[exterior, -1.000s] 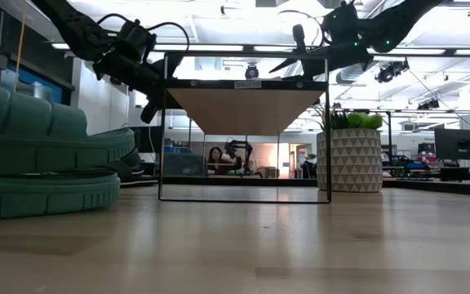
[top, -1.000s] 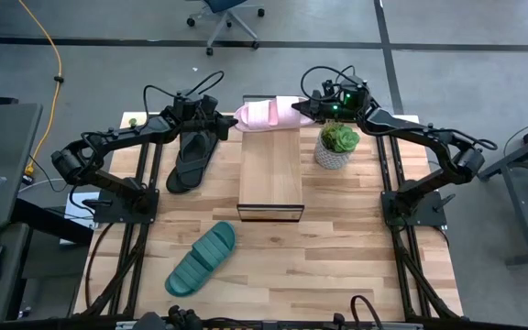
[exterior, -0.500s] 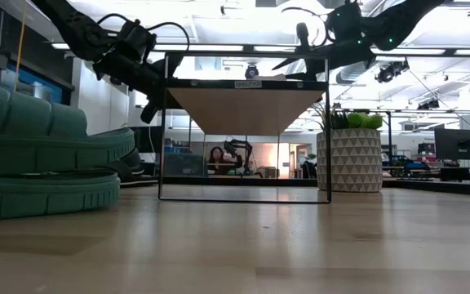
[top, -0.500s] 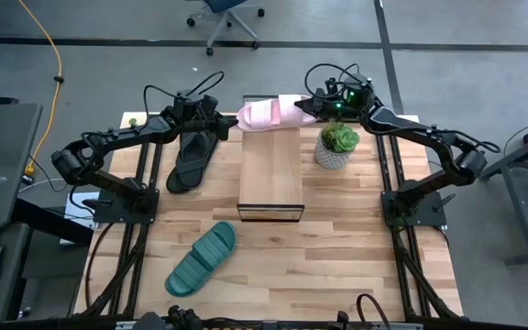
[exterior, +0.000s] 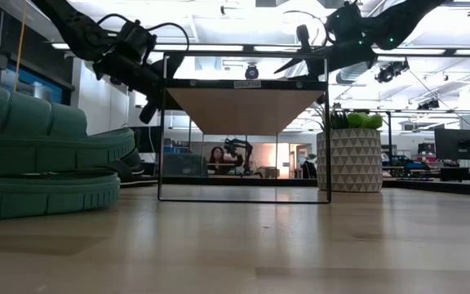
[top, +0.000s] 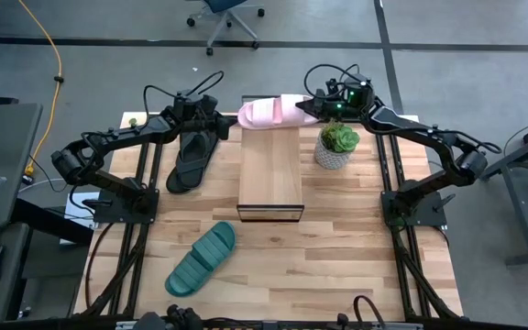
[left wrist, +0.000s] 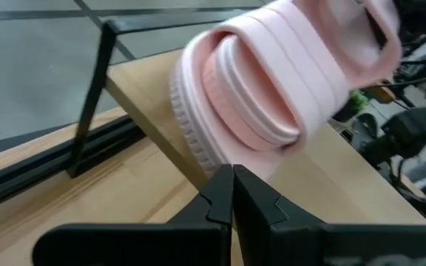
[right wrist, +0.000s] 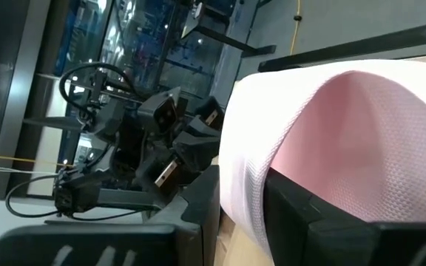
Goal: Pick and place slippers onto the shelf
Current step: Put the pink pair of slippers on the shelf
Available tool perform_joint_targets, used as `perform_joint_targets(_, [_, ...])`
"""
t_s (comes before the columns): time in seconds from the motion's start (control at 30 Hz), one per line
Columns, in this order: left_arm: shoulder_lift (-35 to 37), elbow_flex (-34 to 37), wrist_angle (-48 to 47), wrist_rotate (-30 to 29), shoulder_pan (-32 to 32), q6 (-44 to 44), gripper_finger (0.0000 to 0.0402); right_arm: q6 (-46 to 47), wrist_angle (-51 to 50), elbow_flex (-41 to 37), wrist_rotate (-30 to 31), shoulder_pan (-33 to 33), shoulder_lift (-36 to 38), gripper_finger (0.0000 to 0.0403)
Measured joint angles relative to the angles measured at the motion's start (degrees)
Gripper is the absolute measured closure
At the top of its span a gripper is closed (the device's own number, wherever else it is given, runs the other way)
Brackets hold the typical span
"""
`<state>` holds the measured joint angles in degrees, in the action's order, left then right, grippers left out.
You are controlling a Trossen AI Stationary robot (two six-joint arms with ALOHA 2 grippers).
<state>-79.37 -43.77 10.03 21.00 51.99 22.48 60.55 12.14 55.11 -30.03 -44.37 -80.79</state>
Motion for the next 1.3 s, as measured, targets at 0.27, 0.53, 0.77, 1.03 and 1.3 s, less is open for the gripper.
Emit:
perform_joint_targets(0.27, [0.0,0.0,0.48,-1.93,-0.03,-1.11,0.0392,-0.15,-0.12,0.0,-0.02,0.15,0.0,0.0322])
perform_joint_targets(0.53, [0.0,-0.11,0.96,-2.1,-0.02,0.17,0.0294,-0.15,0.13,0.0,-0.3,0.17,-0.02,0.0322])
perform_joint_targets(0.77, [-1.27,-0.13,2.89,-1.51,0.0,6.02,0.0215,0.04,2.05,0.0,-0.67,1.0,-0.09,0.0322])
perform_joint_targets(1.03, [-7.34,-0.13,15.27,3.49,-0.09,15.51,0.0187,-0.13,2.12,0.0,-0.28,0.97,-0.09,0.0322])
perform_joint_targets(1.3, [-7.89,-0.13,16.17,4.72,-0.11,15.54,0.0217,-0.09,2.27,0.0,-0.12,0.95,-0.09,0.0322])
